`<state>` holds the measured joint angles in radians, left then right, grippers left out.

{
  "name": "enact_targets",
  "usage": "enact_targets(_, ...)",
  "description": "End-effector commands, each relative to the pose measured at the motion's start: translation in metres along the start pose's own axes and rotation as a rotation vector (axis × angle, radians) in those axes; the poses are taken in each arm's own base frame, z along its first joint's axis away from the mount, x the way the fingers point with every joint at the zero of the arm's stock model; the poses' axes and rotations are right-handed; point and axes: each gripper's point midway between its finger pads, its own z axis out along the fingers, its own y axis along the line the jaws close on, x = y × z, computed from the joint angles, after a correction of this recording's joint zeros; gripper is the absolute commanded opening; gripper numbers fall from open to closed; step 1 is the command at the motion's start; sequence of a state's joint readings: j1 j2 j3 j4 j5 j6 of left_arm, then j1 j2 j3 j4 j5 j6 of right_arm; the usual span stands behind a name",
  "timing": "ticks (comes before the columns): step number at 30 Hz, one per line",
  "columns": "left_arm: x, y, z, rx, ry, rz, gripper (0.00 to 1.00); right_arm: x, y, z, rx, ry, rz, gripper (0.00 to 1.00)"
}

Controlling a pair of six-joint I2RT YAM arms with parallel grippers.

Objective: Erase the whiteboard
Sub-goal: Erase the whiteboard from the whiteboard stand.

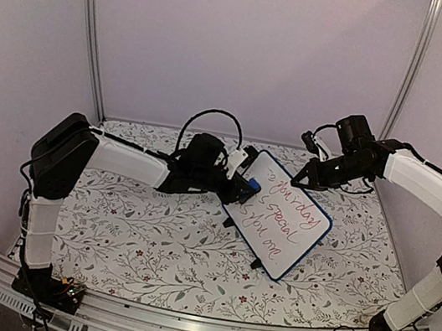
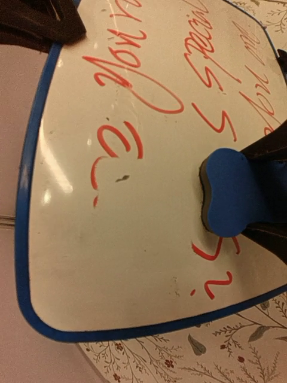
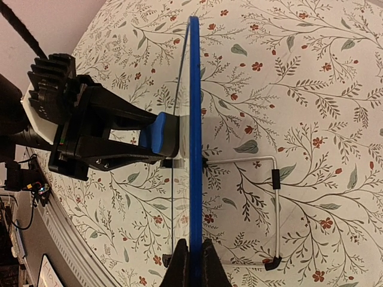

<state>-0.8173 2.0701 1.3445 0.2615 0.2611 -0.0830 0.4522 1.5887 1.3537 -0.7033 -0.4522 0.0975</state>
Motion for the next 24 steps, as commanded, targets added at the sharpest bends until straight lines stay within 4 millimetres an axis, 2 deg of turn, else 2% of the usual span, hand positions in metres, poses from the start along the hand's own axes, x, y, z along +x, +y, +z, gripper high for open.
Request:
enact_targets(1, -0.008, 0.002, 0.005, 0.016, 0.007, -0.013, 0.00, 0.012, 0.026, -0.005, -0.087, 0.030, -0.051, 0.00)
enact_targets(10, -0.049, 0.001, 0.014, 0.050, -0.052, 0.005, 0.00, 0.012, 0.027, -0.004, -0.088, 0.032, -0.055, 0.00)
enact_targets(13, -0.054, 0.001, 0.017, 0.051, -0.052, 0.008, 0.00, 0.012, 0.027, -0.004, -0.088, 0.033, -0.054, 0.00)
enact_targets(17, -0.043, 0.003, 0.019, 0.048, -0.028, -0.003, 0.00, 0.012, 0.027, -0.003, -0.088, 0.034, -0.055, 0.00)
enact_targets(24, -0.003, 0.007, 0.011, 0.023, 0.037, -0.039, 0.00, 0.013, 0.027, -0.003, -0.088, 0.035, -0.056, 0.00)
